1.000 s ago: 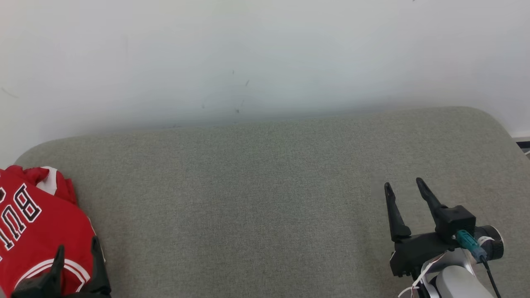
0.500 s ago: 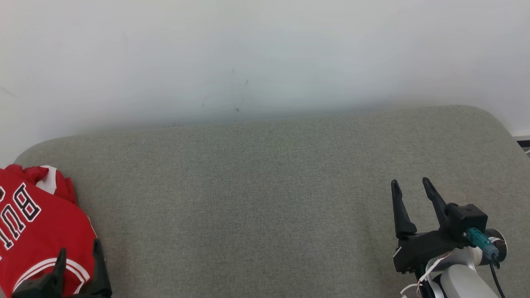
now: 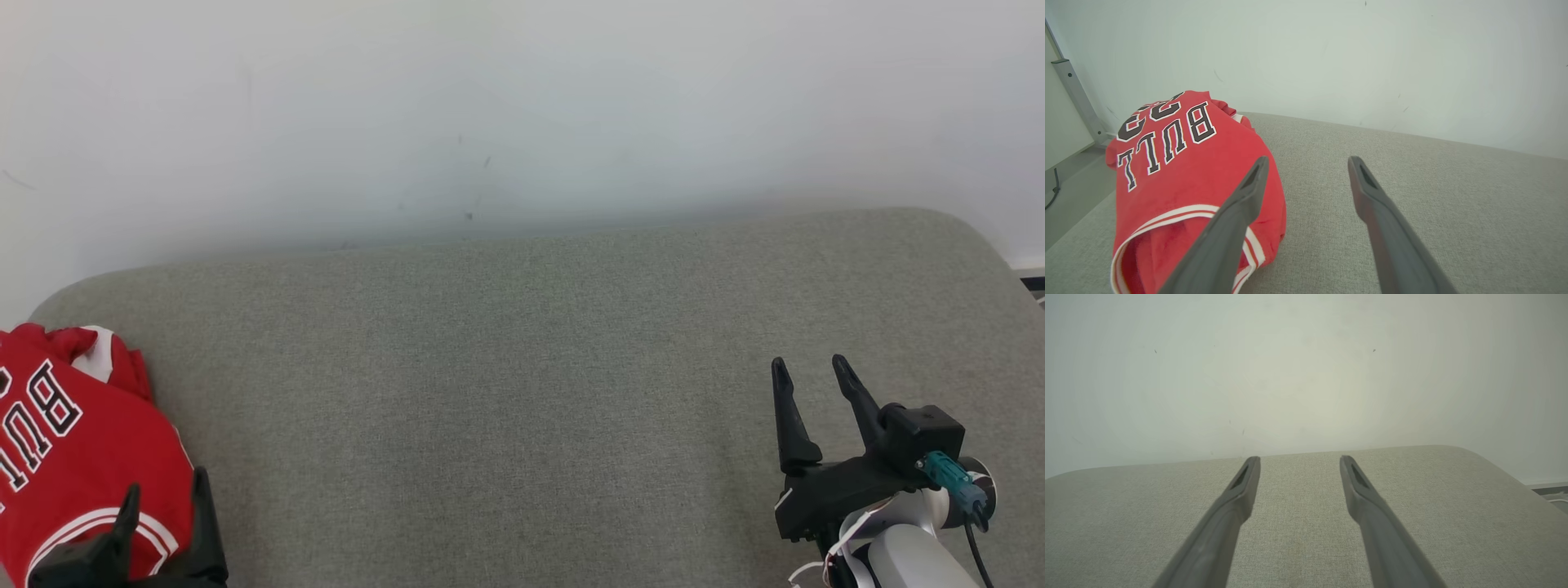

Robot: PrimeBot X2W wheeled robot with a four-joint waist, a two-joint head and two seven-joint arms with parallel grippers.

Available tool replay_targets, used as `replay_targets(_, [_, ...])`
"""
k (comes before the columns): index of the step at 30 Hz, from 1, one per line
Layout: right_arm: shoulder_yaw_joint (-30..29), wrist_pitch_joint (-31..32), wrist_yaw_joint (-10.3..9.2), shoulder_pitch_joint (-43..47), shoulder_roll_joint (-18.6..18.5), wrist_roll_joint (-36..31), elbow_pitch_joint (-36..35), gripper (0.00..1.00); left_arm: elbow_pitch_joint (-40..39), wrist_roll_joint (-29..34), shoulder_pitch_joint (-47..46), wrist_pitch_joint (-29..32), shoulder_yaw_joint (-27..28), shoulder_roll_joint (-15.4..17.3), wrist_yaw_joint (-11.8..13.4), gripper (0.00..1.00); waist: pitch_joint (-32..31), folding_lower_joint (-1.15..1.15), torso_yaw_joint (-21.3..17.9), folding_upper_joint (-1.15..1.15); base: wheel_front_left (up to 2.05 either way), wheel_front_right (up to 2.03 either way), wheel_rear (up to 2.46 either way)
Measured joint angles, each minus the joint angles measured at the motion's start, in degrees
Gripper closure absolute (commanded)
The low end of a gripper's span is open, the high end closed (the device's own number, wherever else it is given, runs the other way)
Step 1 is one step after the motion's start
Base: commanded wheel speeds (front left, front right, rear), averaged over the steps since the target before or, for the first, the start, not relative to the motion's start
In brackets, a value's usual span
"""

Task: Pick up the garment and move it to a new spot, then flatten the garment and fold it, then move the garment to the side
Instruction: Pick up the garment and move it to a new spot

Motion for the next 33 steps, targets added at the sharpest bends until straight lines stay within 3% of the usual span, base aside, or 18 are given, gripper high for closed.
replay_targets(10, [-0.5,0.0,0.05,1.1,0.2,0.1,-0.3,0.0,-0.6,0.8,-0.2,1.5,-1.4,0.2,-0.1,0.0,0.3,0.0,1.9,0.0,0.0,0.0,0.0])
replay_targets(33, [1.5,0.0,2.1,0.3,1.1,0.1,2.0,0.0,-1.8,4.1,-1.3,4.5,-2.6,3.4,-0.1,0.0,0.1,0.0,16.8,0.0,0.0,0.0,0.0])
